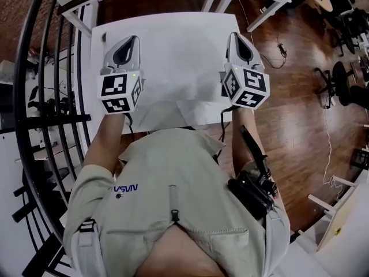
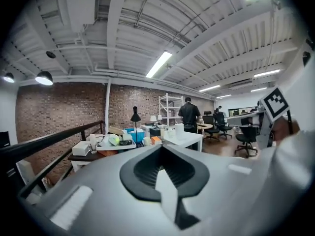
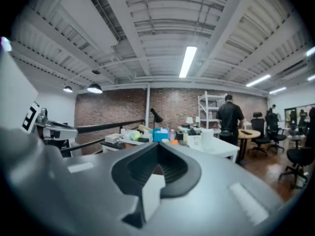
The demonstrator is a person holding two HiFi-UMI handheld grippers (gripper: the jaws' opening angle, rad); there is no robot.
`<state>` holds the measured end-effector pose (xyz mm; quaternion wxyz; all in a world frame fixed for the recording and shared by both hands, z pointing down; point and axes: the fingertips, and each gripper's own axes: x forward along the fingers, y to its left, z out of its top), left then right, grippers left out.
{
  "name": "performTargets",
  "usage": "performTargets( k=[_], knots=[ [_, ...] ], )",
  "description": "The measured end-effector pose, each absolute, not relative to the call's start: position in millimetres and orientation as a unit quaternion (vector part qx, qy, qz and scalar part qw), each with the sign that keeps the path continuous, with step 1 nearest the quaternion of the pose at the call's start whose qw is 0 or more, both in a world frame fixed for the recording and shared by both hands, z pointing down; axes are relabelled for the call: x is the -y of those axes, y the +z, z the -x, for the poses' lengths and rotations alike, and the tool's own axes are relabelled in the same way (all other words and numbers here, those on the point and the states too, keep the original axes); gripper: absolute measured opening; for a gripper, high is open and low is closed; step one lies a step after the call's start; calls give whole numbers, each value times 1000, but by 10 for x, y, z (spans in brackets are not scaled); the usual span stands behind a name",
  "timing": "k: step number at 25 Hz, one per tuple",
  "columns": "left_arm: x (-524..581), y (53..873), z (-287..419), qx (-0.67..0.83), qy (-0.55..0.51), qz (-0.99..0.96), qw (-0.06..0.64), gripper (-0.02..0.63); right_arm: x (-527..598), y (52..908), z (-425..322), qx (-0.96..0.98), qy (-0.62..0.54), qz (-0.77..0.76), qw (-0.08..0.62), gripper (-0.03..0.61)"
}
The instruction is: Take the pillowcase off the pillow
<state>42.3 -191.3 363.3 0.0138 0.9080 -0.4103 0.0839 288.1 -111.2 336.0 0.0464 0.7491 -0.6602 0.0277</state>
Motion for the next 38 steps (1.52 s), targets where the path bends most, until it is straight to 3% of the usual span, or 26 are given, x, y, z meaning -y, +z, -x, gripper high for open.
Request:
performTargets(
  k=[8, 18, 27, 38],
  knots=[
    [2013, 3594, -241, 443, 43, -895, 16, 5, 1465, 3281, -2207, 718, -2, -696, 16, 3],
    [1640, 3901, -207, 453, 33, -891, 10, 5, 1151, 3827, -1872, 724, 53, -688, 10, 2],
    [1457, 3858, -309, 440, 50, -896, -16, 5, 1050, 3832, -1937, 712, 52, -700, 9, 2],
    [1423, 3953, -295, 437, 48, -898, 0, 5, 915, 3833, -1989, 699, 54, -713, 12, 2]
  ],
)
